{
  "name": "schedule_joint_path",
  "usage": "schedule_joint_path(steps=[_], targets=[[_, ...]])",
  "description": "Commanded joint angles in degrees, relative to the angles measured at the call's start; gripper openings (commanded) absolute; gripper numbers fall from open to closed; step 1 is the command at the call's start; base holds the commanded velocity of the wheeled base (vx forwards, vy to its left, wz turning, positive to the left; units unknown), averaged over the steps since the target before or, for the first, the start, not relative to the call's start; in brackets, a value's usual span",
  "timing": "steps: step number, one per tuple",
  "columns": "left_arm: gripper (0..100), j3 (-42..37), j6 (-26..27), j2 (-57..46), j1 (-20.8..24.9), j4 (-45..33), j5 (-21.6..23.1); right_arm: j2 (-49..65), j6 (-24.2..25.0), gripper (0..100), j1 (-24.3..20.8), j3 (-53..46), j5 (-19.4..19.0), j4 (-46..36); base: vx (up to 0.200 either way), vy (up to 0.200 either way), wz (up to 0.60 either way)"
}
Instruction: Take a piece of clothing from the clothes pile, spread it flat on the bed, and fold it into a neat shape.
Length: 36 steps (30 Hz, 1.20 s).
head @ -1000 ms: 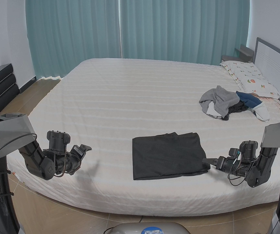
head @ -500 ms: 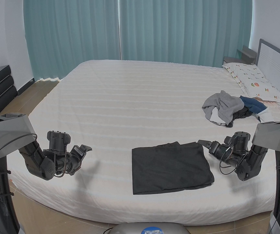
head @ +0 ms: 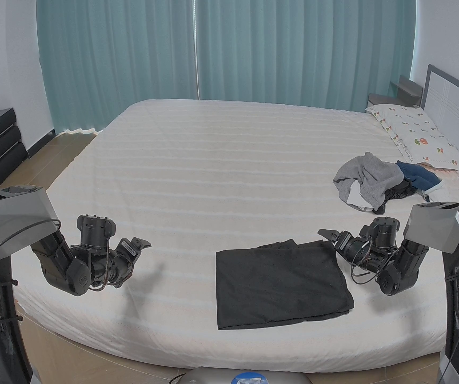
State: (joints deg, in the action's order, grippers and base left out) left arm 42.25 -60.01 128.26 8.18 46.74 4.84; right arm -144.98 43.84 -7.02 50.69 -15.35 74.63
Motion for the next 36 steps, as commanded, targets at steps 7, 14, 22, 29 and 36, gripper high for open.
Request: schedule_joint_path(steps=[7, 14, 22, 29, 36], targets=[[100, 0.02, -0.02, 0.06, -0.01, 0.02, -0.01, -2.59, 1.95, 100, 0.17, 3.89, 0.23, -0.54, 0.0, 0.0, 0.0], [100, 0.02, -0.02, 0.06, -0.01, 0.02, -0.01, -3.29, 1.78, 0, -0.1, 5.12, 0.41, -2.12, 0.0, 0.0, 0.0], [100, 0.02, -0.02, 0.06, -0.01, 0.02, -0.01, -2.94, 2.13, 0, 0.96, 5.21, 0.58, -1.68, 0.0, 0.0, 0.0], [100, 0.02, -0.02, 0.06, -0.01, 0.02, -0.01, -2.94, 2.13, 0, 1.31, 5.21, 0.58, -1.68, 0.0, 0.0, 0.0], [100, 0.02, -0.02, 0.06, -0.01, 0.02, -0.01, -3.46, 2.04, 0, 2.01, 5.91, 0.49, -2.03, 0.0, 0.0, 0.0]])
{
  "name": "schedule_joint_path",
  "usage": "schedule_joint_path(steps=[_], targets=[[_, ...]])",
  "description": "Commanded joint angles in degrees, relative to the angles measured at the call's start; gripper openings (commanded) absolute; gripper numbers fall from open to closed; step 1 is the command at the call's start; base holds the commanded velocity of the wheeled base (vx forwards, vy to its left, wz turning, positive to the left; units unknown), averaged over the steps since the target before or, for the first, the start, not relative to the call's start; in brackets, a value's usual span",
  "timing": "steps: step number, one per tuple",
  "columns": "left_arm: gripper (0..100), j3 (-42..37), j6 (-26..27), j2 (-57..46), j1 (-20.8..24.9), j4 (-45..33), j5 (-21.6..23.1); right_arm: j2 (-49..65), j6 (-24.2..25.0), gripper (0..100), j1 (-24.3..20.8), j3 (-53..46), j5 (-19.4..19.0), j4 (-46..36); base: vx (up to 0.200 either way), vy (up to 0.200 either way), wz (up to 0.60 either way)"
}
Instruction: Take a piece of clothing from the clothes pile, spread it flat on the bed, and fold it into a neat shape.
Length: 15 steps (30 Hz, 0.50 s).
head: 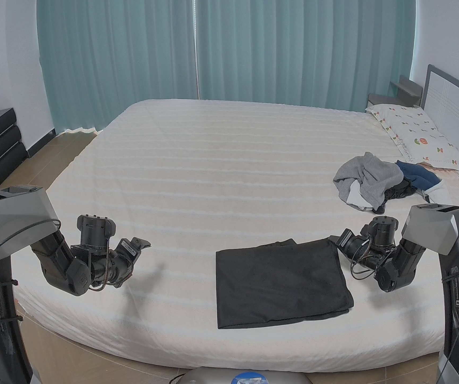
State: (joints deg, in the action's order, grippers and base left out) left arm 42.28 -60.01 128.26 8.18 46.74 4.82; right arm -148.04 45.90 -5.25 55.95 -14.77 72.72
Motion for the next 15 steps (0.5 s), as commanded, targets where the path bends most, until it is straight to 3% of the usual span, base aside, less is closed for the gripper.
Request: schedule_joint_path(steps=[1, 15], targets=[[100, 0.0, -0.02, 0.06, -0.01, 0.02, 0.02, -0.49, -0.02, 0, 0.33, 1.0, -0.08, -0.21, 0.0, 0.0, 0.0], [100, 0.0, -0.02, 0.06, -0.01, 0.02, 0.02, -0.76, -0.11, 0, 0.95, 1.17, -0.08, -0.56, 0.0, 0.0, 0.0]])
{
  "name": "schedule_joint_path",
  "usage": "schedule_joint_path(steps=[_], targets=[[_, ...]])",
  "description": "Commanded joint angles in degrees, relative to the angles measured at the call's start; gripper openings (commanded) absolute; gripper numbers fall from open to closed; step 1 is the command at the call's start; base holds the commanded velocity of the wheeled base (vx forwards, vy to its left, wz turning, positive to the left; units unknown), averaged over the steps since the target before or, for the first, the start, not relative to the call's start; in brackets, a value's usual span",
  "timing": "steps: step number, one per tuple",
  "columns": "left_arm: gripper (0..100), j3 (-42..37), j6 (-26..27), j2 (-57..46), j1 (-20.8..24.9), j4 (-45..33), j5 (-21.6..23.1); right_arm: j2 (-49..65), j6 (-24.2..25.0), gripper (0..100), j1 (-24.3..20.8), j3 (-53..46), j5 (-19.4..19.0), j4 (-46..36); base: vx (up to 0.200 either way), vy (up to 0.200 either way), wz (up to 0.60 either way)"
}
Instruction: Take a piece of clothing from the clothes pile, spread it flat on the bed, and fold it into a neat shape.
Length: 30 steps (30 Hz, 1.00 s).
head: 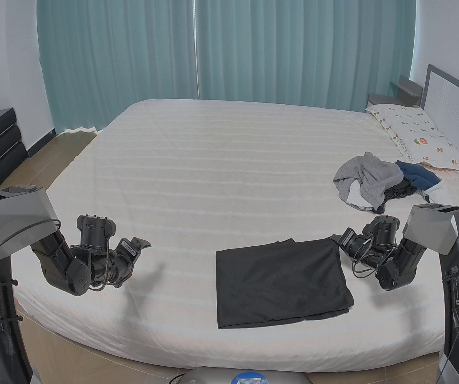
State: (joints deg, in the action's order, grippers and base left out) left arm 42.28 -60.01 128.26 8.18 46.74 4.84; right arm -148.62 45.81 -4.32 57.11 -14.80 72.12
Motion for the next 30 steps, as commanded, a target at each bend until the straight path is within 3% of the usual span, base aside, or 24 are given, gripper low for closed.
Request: schedule_joint_path(steps=[1, 6, 7, 17, 24, 27, 30], targets=[[100, 0.0, -0.02, 0.06, -0.01, 0.02, -0.01, -0.18, -0.02, 0, 0.01, 0.1, -0.05, 0.04, 0.0, 0.0, 0.0], [100, 0.0, -0.02, 0.06, -0.01, 0.02, -0.01, -0.27, -0.11, 0, 0.01, 0.1, -0.05, -0.31, 0.0, 0.0, 0.0], [100, 0.0, -0.02, 0.06, 0.08, 0.02, -0.01, -0.18, -0.11, 100, 0.01, 0.1, -0.05, -0.49, 0.0, 0.0, 0.0], [100, 0.0, -0.02, 0.06, 0.08, 0.02, -0.01, 6.41, -0.55, 100, 0.27, -8.16, -0.67, 0.21, 0.0, 0.0, 0.0], [100, 0.17, -0.1, 0.06, 0.08, -0.07, -0.01, 12.82, -13.03, 100, 0.62, -21.08, -3.83, -0.14, -0.114, 0.0, 0.0], [100, 0.09, -0.1, 0.06, 0.08, 0.02, -0.09, 14.05, -14.7, 100, 0.8, -23.89, -6.91, -0.49, -0.2, 0.0, 0.0], [100, 0.09, -0.02, 0.06, 0.08, 0.02, -0.09, 14.58, -15.58, 100, 0.8, -25.12, -7.26, -0.49, -0.2, 0.0, 0.0]])
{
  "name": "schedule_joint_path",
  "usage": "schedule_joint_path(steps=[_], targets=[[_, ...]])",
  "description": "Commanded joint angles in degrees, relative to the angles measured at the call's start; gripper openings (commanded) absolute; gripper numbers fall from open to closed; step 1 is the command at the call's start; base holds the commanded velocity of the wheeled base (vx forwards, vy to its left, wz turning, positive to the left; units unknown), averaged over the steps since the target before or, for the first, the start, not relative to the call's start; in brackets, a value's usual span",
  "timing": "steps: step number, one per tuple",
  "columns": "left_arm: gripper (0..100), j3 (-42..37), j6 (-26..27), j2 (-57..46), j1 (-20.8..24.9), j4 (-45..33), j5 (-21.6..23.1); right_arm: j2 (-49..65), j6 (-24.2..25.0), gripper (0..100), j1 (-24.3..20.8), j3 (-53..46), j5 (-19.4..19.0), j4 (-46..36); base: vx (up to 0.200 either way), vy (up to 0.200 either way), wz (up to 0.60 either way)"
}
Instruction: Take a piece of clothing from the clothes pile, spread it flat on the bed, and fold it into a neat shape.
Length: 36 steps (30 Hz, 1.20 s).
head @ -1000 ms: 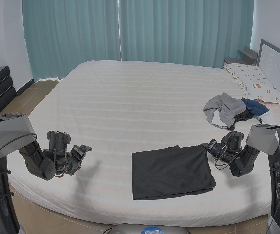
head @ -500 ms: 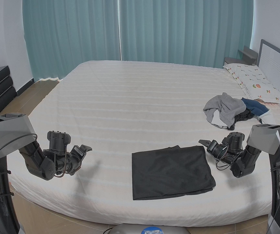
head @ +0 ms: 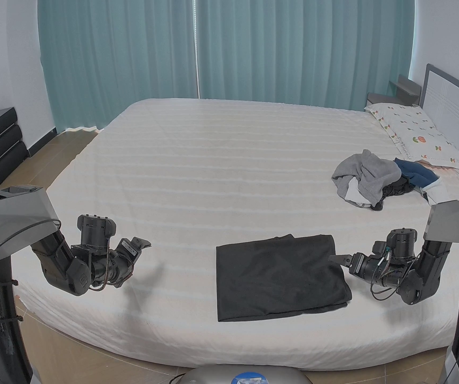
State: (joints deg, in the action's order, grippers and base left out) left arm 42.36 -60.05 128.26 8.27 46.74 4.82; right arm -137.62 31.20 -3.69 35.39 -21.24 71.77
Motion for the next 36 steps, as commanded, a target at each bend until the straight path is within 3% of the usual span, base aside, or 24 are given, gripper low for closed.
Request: schedule_joint_path(steps=[1, 15, 16, 36], targets=[[100, 0.0, 0.02, 0.06, 0.0, 0.02, -0.07, 3.59, -0.96, 100, 0.18, -3.4, -0.82, -0.14, -0.2, 0.0, 0.0], [100, -0.17, 0.02, 0.06, 0.0, 0.02, 0.02, 2.09, -7.03, 100, -0.26, -7.09, -1.18, -0.4, -0.014, 0.0, 0.0], [100, -0.17, 0.02, 0.06, 0.0, 0.02, 0.02, 1.39, -7.38, 0, -0.26, -6.91, -1.18, -0.4, 0.0, 0.0, 0.0], [100, -0.17, 0.02, 0.06, 0.0, 0.02, 0.02, 1.48, -9.66, 0, 1.41, -6.47, -1.09, -2.07, 0.0, 0.0, 0.0]])
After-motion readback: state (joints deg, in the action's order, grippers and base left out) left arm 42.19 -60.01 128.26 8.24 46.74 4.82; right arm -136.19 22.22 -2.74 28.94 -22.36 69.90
